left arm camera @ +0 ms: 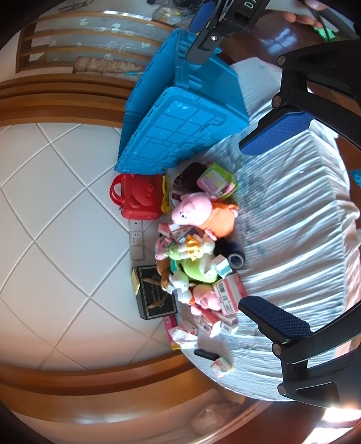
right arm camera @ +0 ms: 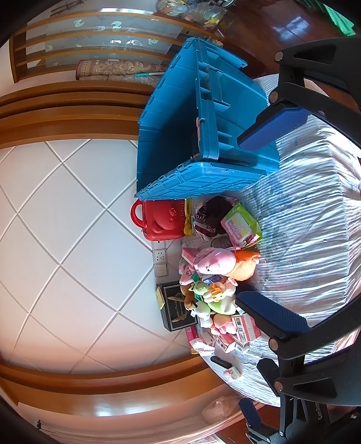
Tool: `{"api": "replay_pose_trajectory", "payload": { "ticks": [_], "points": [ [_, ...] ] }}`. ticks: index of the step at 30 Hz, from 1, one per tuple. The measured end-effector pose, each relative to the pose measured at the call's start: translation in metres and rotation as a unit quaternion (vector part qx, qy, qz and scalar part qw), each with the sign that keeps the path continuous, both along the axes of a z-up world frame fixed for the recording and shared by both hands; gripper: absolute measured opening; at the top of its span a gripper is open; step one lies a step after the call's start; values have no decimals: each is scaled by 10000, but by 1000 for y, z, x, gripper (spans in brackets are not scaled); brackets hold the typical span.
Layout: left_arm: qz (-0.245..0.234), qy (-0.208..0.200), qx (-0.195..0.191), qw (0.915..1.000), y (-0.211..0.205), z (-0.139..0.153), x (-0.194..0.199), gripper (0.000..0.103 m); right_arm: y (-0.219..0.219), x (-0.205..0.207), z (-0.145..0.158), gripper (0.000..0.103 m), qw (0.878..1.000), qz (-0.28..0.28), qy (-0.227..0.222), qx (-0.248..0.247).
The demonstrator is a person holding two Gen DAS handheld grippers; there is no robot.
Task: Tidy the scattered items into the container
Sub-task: 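Move both tools toward the pile of toys and packs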
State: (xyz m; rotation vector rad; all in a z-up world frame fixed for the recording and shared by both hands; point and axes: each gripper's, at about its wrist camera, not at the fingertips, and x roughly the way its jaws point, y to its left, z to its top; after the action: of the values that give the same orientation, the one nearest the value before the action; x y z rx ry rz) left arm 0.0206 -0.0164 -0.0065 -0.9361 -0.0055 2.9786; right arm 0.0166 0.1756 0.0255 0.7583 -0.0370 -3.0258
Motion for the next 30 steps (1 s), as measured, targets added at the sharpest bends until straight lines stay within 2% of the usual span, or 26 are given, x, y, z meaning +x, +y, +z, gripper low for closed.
{"api": "replay_pose_trajectory", "payload": {
  "ticks": [8, 15, 22, 24, 30],
  "points": [
    [87, -213, 30, 9997, -19, -21, -13, 103, -22, -14, -15, 103, 9997, 145, -195, 44],
    [503, -608, 135, 9968, -52, -64, -63, 103, -50, -77, -48, 103, 9967, 582, -563, 68],
    [1179, -1490, -36, 9818, -105, -143, -139, 103, -67, -180, -122, 103, 9835, 1033, -1485, -90],
    [1278, -1724, 16, 9767, -120, -164, -157, 102, -67, -204, -144, 103, 9786, 1080, -1750, -116],
    [1748, -2104, -78, 9618, -160, -203, -186, 100, -69, -264, -191, 103, 9682, 1099, -2237, -201]
  ]
}}
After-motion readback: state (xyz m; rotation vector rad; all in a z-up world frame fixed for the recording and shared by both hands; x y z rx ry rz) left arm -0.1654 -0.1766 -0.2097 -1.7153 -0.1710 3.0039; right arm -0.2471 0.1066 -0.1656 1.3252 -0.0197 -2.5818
